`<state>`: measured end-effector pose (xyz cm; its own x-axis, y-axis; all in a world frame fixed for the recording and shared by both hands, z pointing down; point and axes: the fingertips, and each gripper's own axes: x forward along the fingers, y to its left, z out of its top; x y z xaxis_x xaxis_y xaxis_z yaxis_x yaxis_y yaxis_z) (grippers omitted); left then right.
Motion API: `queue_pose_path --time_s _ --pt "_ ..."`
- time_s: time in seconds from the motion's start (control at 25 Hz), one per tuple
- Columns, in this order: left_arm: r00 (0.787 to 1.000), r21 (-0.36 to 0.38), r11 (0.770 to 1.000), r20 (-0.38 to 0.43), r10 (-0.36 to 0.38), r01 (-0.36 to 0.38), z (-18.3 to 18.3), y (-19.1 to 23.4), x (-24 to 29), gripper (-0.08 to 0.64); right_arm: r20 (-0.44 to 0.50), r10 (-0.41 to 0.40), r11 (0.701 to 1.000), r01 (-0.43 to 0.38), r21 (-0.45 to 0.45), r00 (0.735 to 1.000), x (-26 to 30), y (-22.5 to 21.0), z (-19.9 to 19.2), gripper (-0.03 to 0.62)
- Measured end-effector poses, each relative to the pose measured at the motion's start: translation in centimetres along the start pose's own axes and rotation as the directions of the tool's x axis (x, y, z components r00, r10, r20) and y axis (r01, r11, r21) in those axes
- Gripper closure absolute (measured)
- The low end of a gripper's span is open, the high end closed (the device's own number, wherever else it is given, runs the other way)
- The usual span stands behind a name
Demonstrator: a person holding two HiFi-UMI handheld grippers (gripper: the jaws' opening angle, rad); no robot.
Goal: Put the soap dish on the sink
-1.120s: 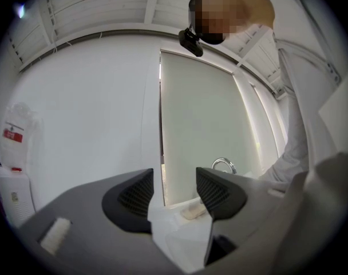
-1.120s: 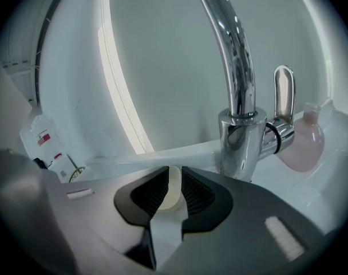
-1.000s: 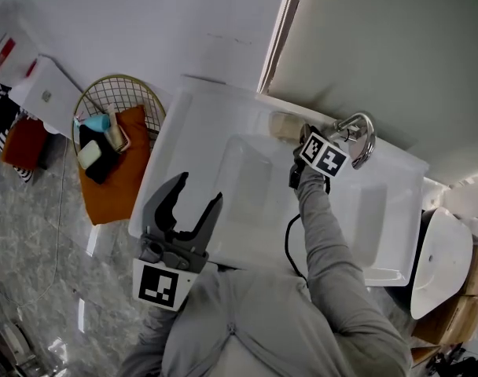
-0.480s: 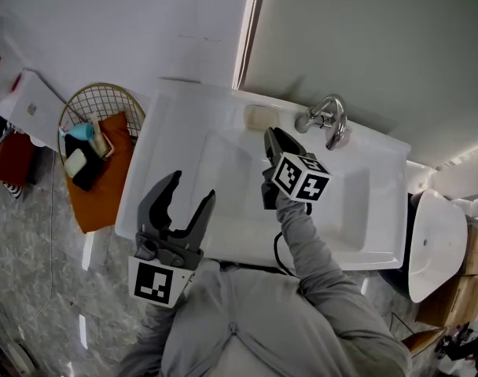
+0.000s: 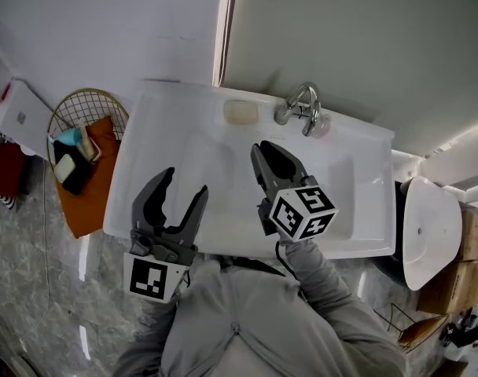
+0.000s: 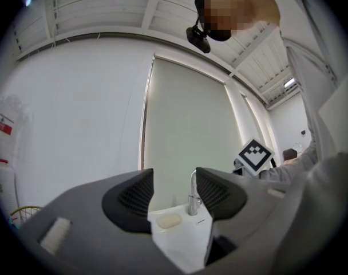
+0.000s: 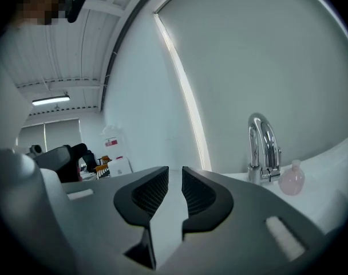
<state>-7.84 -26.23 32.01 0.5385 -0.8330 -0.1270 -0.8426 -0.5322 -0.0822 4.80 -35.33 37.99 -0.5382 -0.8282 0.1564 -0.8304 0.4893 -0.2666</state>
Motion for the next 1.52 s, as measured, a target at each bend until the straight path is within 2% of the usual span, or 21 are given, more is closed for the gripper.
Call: queue_pose_path --time_s 0.36,0.92,1.04,1.12,1.28,1.52 --pt "1.000 -0.004 1.000 0.019 -0.011 0.012 0.6 -1.8 0.8 0.307 0.040 0.066 0.996 -0.063 -0.067 0.997 -4.9 2.9 1.4 0.537" --pt "1.000 0.001 1.000 0.018 -0.005 0.005 0.4 -2.3 1.8 0.307 0.105 0.035 0.988 -0.018 -0.156 0.994 -9.2 3.6 3.3 0.537" --pt "0.999 0.031 1.000 0.036 -0.003 0.002 0.5 -2.0 1.8 0.307 0.115 0.027 0.982 -0.005 -0.186 0.993 -9.2 3.7 3.5 0.537" --pt "0.999 0.047 0.999 0.041 -0.001 -0.001 0.6 -1.9 1.9 0.307 0.120 0.025 0.982 -0.002 -0.188 0.992 -9.1 3.6 3.6 0.537" --pt "1.000 0.012 1.000 0.016 0.000 0.000 0.6 -1.9 2.2 0.307 0.116 0.013 0.982 0.009 -0.186 0.993 -8.6 3.1 3.5 0.537" --pt "1.000 0.022 1.000 0.010 0.004 -0.004 0.7 -1.7 2.3 0.307 0.109 -0.010 0.981 0.031 -0.191 0.994 -8.3 2.6 3.3 0.537"
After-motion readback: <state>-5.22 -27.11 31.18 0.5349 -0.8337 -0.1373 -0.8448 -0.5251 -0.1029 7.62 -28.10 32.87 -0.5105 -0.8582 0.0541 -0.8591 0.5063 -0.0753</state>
